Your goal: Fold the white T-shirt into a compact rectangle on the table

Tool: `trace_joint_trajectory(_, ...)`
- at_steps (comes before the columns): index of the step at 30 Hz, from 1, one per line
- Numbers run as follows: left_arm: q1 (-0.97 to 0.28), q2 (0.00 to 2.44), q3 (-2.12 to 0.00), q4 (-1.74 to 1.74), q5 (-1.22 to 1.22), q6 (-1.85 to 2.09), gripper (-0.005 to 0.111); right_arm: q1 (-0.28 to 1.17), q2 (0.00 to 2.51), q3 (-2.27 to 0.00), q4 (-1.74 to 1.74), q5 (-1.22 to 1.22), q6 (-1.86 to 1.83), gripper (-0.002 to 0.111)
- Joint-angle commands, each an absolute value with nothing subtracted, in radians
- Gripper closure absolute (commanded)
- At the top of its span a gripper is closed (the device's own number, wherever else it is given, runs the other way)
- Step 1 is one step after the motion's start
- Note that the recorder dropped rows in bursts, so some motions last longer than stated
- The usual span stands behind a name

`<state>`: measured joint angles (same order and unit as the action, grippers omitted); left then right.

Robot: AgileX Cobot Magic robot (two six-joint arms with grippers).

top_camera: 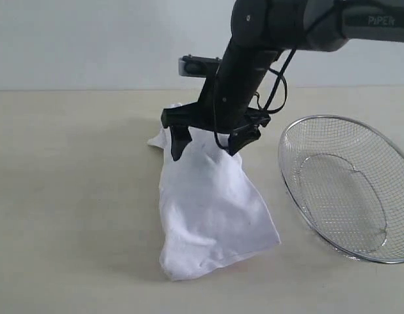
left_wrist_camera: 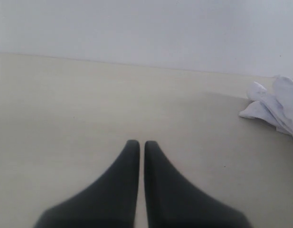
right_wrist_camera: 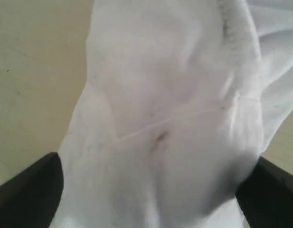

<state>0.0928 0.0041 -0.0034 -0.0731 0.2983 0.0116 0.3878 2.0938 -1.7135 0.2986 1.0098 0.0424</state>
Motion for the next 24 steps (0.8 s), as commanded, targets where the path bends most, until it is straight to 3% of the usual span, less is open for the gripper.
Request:
trace_joint_trajectory(1,0.095,0.0,0.0,-0.082,0.296,0.015,0.102,0.389,2.054,-1.834,0.209,1.152,0.065,0.024)
trace_joint_trajectory(4,0.095,0.0,0.0,-0.082,0.296,0.015,0.102,0.389,2.038,-1.899,0.051,1.221,0.102,0.041)
trace_joint_trajectory(8,0.095,0.0,0.0,-0.082,0.296,0.015,0.102,0.387,2.023,-1.924,-0.231,1.221,0.092,0.102)
trace_joint_trajectory(9,0.095,0.0,0.0,-0.082,0.296,0.015,0.102,0.387,2.016,-1.922,-0.285,1.221,0.094,0.107)
trace_joint_trajectory(17,0.095,0.0,0.0,-0.082,0.296,0.015,0.102,0.298,2.005,-1.84,-0.272,1.221,0.007,0.109)
trace_joint_trajectory(24,0.095,0.0,0.0,-0.082,0.296,0.015,0.102,0.207,1.863,-1.546,-0.275,1.221,0.021,0.109)
